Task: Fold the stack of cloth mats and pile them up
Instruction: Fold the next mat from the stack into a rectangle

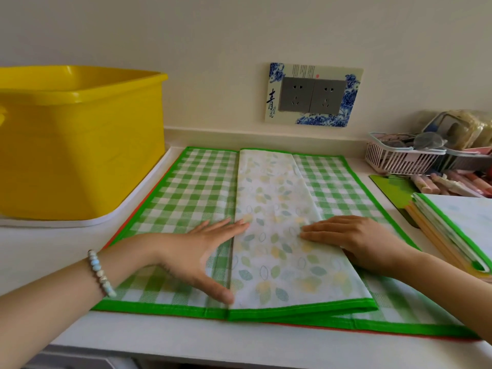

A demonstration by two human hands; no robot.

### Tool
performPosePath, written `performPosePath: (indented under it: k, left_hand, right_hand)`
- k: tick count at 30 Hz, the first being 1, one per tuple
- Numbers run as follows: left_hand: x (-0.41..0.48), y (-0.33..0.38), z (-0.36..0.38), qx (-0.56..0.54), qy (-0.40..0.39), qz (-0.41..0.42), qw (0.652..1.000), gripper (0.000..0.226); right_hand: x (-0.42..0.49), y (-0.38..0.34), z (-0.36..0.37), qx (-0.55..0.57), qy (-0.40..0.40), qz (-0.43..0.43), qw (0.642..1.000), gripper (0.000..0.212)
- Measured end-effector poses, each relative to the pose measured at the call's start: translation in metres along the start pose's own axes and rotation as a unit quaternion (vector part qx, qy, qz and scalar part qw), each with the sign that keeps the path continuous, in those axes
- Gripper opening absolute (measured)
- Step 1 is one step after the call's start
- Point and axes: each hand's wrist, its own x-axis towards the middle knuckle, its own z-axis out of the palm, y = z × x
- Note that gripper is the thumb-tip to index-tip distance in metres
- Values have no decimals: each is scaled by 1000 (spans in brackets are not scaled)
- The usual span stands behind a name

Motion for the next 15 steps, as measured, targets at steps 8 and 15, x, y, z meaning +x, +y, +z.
performPosePath:
  k: [8, 15]
  left_hand:
    - [6, -10, -8, -339, 132, -31, 931, 86]
    - [24, -9, -12, -369, 236, -44, 898, 87]
  right_hand:
    - [14, 8, 5, 307, 61, 270, 911, 12]
    - [39, 29, 15, 429, 98, 413, 797, 30]
